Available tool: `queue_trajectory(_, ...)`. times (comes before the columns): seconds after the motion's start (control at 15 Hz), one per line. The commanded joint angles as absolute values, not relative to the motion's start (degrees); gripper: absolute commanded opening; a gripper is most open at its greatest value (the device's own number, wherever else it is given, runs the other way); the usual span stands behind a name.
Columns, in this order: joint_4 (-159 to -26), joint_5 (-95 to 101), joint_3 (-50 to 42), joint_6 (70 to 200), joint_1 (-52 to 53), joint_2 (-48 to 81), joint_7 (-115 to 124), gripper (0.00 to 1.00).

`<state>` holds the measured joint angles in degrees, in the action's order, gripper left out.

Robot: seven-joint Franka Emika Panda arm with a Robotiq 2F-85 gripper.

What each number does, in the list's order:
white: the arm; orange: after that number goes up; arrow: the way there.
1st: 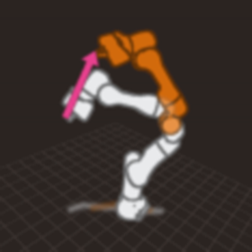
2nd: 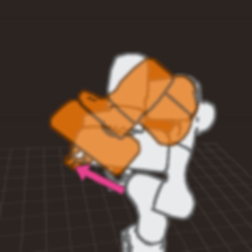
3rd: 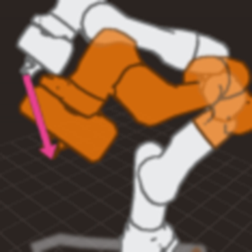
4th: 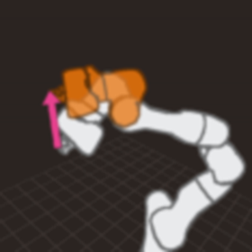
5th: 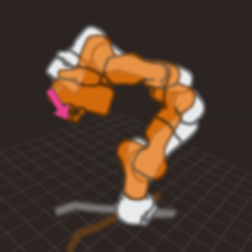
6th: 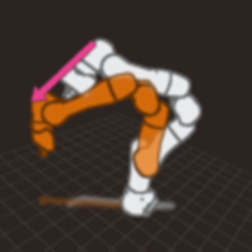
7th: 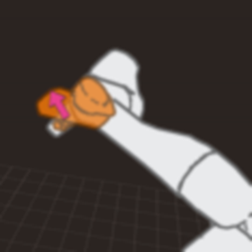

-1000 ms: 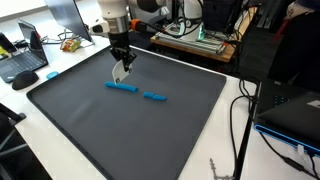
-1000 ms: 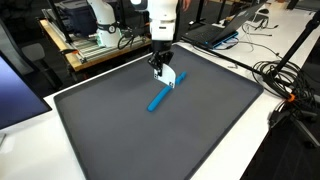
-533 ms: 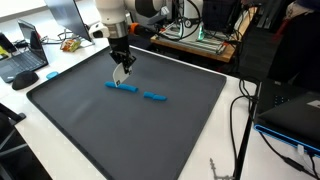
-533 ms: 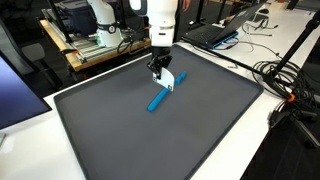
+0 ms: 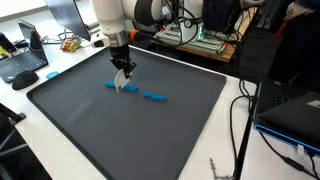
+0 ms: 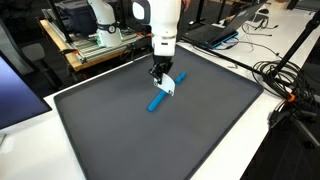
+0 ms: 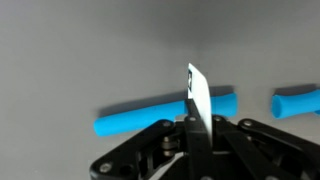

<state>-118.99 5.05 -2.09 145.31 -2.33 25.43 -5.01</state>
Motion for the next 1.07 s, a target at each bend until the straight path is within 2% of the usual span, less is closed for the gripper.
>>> queue_trajectory(0.0,-116.8,4.6,-1.4,144.2,-2.8,27.7,-6.5,0.01)
queue_trajectory(1.0,-115.0,2.3,1.1,144.6,-3.9,32.8,-10.1,0.01)
